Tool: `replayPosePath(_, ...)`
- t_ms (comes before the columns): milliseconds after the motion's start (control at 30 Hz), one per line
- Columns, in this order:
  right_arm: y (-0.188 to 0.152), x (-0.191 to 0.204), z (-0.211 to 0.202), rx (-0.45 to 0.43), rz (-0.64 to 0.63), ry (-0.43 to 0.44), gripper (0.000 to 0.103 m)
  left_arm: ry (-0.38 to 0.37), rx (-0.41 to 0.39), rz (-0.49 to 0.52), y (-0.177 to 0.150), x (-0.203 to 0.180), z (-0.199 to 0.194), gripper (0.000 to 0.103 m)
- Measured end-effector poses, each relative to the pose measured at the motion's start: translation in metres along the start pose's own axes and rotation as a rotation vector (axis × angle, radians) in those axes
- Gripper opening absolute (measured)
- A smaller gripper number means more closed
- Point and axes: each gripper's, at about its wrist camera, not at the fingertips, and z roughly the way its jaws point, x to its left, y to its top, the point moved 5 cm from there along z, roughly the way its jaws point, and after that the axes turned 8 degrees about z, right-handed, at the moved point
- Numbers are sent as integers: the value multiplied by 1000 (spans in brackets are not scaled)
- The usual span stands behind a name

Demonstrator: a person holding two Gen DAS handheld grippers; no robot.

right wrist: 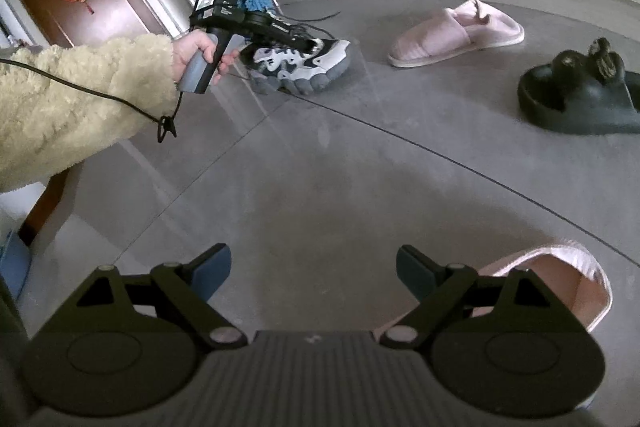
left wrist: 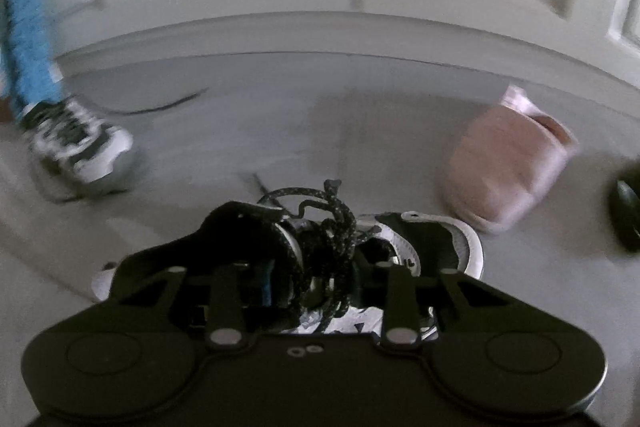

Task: Organize scattered shoes
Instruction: 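Grasp a black-and-white sneaker by its collar with the left tool, then carry the sneaker with the left tool, lower it and open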

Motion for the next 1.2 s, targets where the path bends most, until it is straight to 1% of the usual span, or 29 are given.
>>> replayPosePath(167,0,3,-8,-27,-3,14,92,-104,-51,186,-7,-56,-25,32)
replayPosePath(233,0,3,-12,-38,-11,9,92,-137,-60,246,-11,-72,-31,32)
replayPosePath(300,-1,3,-19,-55,-13,4,92,-205,-65,369,-17,-102,-43,32)
replayPosePath(433,-4,1,-30,-73,-5,-6,92,-309,-69,560,-31,-144,-62,32)
replayPosePath(500,-11,0,-38,-78,-12,-20,92,-381,-62,693,-44,-175,-73,32)
replayPosePath(600,-22,-4,-44,-64,-11,-45,92,-449,-50,815,-62,-206,-77,33)
replayPosePath(700,-31,-10,-49,-64,21,-66,92,-486,-56,939,-81,-235,-79,33)
replayPosePath(800,-35,-13,-55,-68,49,-69,92,-497,-68,1034,-86,-248,-83,33)
replayPosePath(900,-37,-14,-57,-67,40,-85,92,-509,-80,1124,-91,-260,-88,33)
replayPosePath(967,-37,-15,-57,-68,43,-96,92,-530,-95,1167,-92,-272,-91,33)
replayPosePath(1100,-35,-20,-59,-82,76,-105,92,-559,-143,1211,-96,-293,-93,33)
replayPosePath(1200,-40,-20,-62,-85,75,-111,92,-582,-170,1239,-103,-301,-98,34)
